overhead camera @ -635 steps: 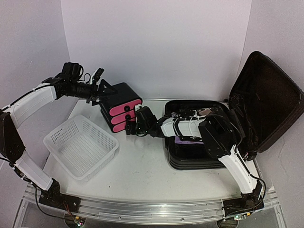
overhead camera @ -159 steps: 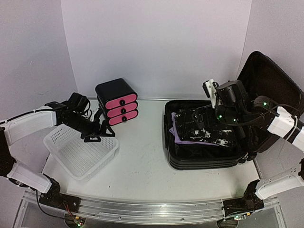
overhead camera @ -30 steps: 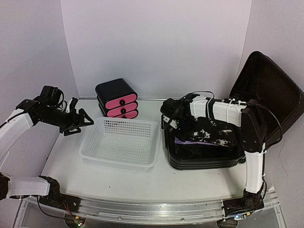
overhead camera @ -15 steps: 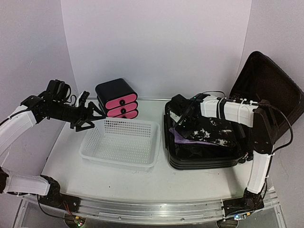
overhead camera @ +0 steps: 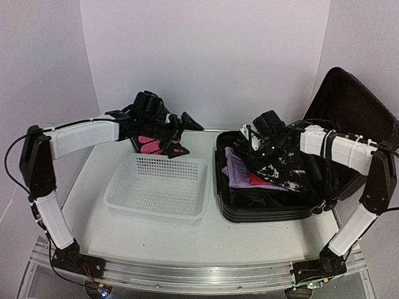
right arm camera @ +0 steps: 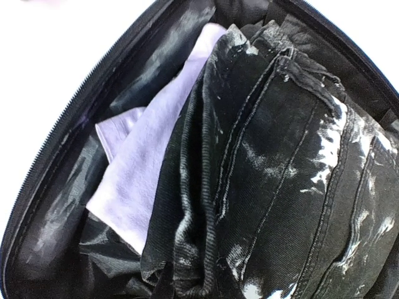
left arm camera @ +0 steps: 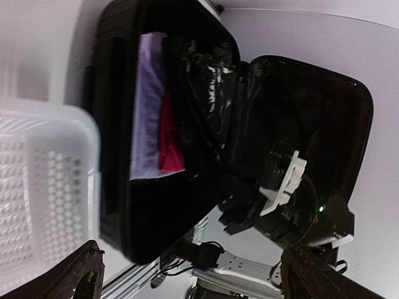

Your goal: Open, take out, and arrange the luggage

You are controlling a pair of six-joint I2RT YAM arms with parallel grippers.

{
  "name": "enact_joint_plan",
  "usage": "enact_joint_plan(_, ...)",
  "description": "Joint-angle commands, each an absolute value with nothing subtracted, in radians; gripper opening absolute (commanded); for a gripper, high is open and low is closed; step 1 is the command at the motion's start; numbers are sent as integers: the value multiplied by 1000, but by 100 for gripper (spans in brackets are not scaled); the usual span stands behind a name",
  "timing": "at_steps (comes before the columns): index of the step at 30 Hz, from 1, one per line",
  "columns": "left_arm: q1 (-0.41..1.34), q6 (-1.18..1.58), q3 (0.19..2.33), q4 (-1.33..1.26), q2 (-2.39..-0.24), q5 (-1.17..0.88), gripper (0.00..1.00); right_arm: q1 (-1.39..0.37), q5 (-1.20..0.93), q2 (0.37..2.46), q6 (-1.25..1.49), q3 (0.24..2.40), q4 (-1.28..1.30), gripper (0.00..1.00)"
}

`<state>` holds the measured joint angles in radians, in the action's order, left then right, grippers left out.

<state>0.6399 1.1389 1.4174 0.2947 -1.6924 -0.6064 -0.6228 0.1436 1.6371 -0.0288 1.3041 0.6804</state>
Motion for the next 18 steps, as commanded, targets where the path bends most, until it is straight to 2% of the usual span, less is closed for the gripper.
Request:
enact_joint_plan(1, 719, 1363, 1669, 178, -1893, -608, 99, -598, 76, 1543, -15, 1271, 556, 0)
enact_joint_plan(9, 792, 1462, 1979, 176, -2217, -512, 100, -575, 15, 1477, -40, 1224, 524, 0)
enact_joint_plan(18, 854, 1439, 2206, 176, -2416, -478, 100, -569, -66, 1456, -57, 1192, 516, 0)
